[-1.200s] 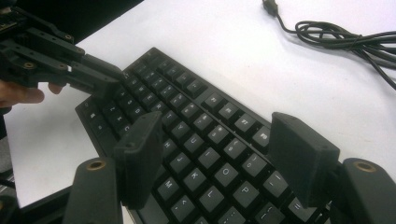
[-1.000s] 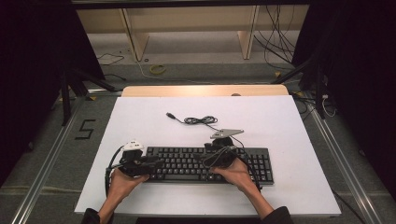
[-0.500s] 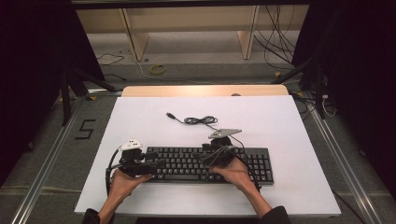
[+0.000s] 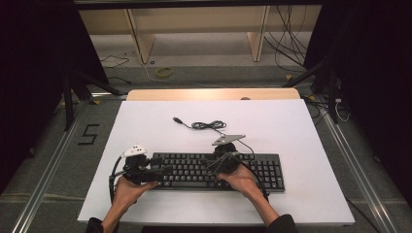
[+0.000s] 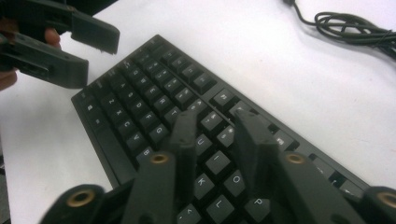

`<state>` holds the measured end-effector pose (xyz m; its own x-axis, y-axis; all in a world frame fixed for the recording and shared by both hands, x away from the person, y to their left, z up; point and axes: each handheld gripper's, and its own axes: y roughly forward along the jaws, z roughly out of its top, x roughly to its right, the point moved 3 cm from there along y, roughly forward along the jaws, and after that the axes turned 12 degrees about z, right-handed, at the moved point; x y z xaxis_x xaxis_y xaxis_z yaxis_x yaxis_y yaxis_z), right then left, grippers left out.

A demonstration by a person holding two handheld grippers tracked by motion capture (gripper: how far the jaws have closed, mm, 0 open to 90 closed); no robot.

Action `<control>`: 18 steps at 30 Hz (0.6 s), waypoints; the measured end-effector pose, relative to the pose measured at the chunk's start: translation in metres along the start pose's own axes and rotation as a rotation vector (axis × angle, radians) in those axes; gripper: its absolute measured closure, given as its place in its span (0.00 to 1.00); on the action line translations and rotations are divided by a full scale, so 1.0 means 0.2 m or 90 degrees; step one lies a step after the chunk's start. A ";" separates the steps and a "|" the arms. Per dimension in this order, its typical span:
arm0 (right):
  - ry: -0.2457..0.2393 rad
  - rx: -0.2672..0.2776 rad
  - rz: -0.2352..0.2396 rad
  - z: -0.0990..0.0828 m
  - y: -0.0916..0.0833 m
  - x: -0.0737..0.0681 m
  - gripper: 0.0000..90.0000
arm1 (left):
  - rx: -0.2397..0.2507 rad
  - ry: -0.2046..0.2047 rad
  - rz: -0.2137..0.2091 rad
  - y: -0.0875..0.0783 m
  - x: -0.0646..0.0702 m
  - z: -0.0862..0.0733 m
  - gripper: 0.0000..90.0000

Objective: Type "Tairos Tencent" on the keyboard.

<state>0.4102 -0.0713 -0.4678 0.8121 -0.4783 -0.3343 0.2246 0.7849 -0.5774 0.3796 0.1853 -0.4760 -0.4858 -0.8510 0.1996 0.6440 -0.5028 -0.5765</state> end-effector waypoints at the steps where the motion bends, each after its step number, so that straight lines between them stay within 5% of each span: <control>1: -0.001 -0.003 0.000 0.00 0.00 0.00 0.81 | 0.002 -0.002 -0.002 0.00 0.00 0.00 0.38; 11: -0.001 -0.027 -0.003 -0.02 0.06 0.00 1.00 | 0.024 0.004 -0.028 -0.02 0.02 0.00 0.36; 18: -0.002 -0.046 -0.001 -0.03 0.09 0.00 1.00 | 0.025 0.011 -0.033 -0.04 0.04 -0.01 0.36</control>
<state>0.4110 -0.0602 -0.4820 0.8134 -0.4785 -0.3306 0.1874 0.7537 -0.6299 0.3689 0.1820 -0.4713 -0.5292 -0.8210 0.2143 0.6402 -0.5521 -0.5342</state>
